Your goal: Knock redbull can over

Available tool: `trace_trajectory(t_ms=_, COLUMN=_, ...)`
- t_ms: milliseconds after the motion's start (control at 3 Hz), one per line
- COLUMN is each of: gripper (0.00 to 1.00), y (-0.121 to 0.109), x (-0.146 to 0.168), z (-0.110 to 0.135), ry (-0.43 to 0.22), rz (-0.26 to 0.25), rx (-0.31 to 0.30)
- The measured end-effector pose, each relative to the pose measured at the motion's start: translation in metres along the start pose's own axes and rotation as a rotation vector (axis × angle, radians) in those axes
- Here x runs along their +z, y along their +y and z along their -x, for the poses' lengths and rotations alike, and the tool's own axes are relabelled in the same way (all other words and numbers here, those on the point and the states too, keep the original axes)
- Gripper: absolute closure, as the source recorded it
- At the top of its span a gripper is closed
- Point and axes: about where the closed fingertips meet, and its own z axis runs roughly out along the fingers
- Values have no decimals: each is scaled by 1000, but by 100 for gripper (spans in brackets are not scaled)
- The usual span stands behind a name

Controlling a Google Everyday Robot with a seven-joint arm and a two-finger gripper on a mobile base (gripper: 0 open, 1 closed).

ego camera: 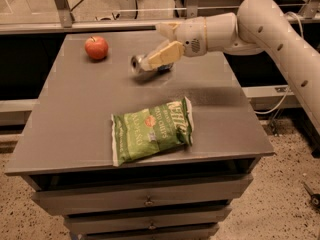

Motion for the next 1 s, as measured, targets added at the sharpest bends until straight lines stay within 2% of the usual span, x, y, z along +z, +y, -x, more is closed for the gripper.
trace_trajectory(t_ms=333, gripper=0, y=27, x=2, z=25, ry=-55, rz=68, rx=-26)
trace_trajectory(t_ms=667, gripper=0, y=28, x=-22, z=33, ry=-56, rz=49, rx=-82)
trace_trajectory(t_ms=1000, gripper=0, y=14, x=-72, z=30, ry=-14, rz=-22, rx=-129)
